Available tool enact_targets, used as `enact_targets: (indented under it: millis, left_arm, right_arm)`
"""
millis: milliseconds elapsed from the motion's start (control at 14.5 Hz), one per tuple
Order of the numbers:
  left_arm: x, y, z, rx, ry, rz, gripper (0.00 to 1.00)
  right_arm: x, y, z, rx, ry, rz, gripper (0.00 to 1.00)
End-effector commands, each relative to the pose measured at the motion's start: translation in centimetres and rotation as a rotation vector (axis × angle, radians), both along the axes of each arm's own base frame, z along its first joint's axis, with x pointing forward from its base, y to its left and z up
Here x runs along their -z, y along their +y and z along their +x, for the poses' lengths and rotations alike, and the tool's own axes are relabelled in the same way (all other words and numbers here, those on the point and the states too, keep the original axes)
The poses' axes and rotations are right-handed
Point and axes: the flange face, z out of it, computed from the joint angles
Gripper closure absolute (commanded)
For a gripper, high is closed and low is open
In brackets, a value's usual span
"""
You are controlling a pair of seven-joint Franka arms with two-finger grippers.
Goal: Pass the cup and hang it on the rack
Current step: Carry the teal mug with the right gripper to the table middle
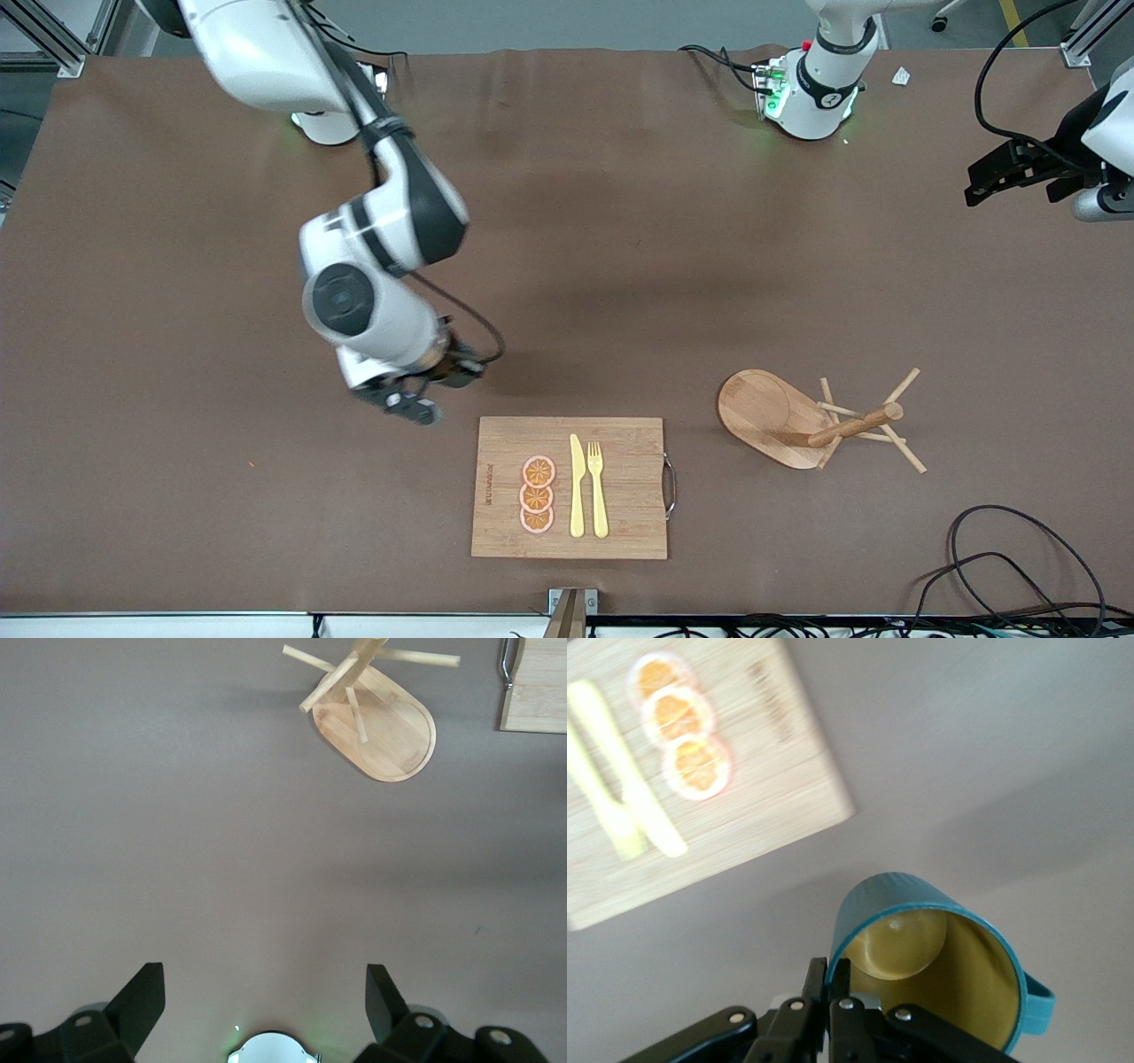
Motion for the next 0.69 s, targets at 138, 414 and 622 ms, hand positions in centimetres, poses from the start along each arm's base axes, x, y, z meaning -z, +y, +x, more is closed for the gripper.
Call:
enact_targets:
  millis: [138,414,622]
  left_arm:
    - [-0.6,0.0,-0.4,0.001,-0.002,0.011,0.00]
    - [-0.5,-0.2,-0.3,0.003,0.000,0.005,0.00]
    - [-0.6,-0.4,-0.4,0.006,0.003,0.005,0.00]
  right_arm:
    - [7.3,14.2,-5.4,0.108,-0.098,0.070,0.98]
    - [9.5,19.5,-7.9,0.066,-0.117,0.079,0.96]
    - [9.2,19.4,-8.0,0.062,-0.114,0.076,0.79]
